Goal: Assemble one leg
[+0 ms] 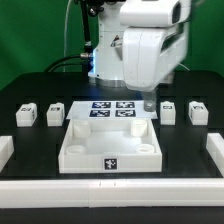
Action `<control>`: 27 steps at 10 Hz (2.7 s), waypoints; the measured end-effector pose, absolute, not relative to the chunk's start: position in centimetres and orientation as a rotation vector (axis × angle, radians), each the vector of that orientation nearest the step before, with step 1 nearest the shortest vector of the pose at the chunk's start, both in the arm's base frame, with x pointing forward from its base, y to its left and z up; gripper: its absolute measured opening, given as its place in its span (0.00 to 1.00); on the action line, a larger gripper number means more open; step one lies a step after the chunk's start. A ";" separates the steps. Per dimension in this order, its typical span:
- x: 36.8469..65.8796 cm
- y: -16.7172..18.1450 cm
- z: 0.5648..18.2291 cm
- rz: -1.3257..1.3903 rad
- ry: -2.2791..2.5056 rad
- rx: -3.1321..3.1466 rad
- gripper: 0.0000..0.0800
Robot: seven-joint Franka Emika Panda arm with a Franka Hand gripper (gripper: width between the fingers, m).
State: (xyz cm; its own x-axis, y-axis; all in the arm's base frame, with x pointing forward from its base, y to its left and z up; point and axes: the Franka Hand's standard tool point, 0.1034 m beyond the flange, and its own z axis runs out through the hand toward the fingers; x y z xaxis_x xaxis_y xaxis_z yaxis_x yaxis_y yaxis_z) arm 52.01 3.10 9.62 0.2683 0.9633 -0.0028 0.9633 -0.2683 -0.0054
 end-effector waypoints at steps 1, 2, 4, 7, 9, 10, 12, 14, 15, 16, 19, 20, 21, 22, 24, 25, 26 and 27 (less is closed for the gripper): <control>49.0 1.2 8.1 0.034 -2.024 -2.378 0.81; 47.3 -0.1 6.9 0.033 -2.138 -2.266 0.81; 44.0 -1.9 4.3 0.042 -2.288 -2.073 0.81; 43.0 -3.4 1.2 0.042 -2.261 -2.061 0.81; 43.0 -4.1 0.8 0.037 -2.239 -2.081 0.81; 43.0 -4.1 0.7 0.038 -2.238 -2.080 0.65; 42.9 -4.2 0.7 0.039 -2.236 -2.081 0.46; 42.9 -4.2 0.6 0.040 -2.235 -2.081 0.12; 43.1 -4.2 0.7 0.033 -2.239 -2.087 0.12; 43.2 -4.2 0.8 0.029 -2.241 -2.089 0.08; 43.2 -4.3 0.8 0.028 -2.241 -2.090 0.08; 43.2 -4.3 0.8 0.028 -2.241 -2.090 0.08; 43.2 -4.3 0.8 0.028 -2.241 -2.090 0.08; 43.2 -4.3 0.8 0.027 -2.241 -2.090 0.08; 44.0 -3.1 0.8 0.014 -2.227 -2.109 0.08; 44.5 -2.1 0.8 0.003 -2.234 -2.100 0.08; 45.0 -1.2 0.7 -0.009 -2.244 -2.087 0.08; 45.6 -0.2 0.8 -0.025 -2.249 -2.081 0.08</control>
Offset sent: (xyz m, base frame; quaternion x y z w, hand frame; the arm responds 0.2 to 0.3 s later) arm -0.0570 -0.0224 -0.0501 0.0045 0.0499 -0.2648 0.9630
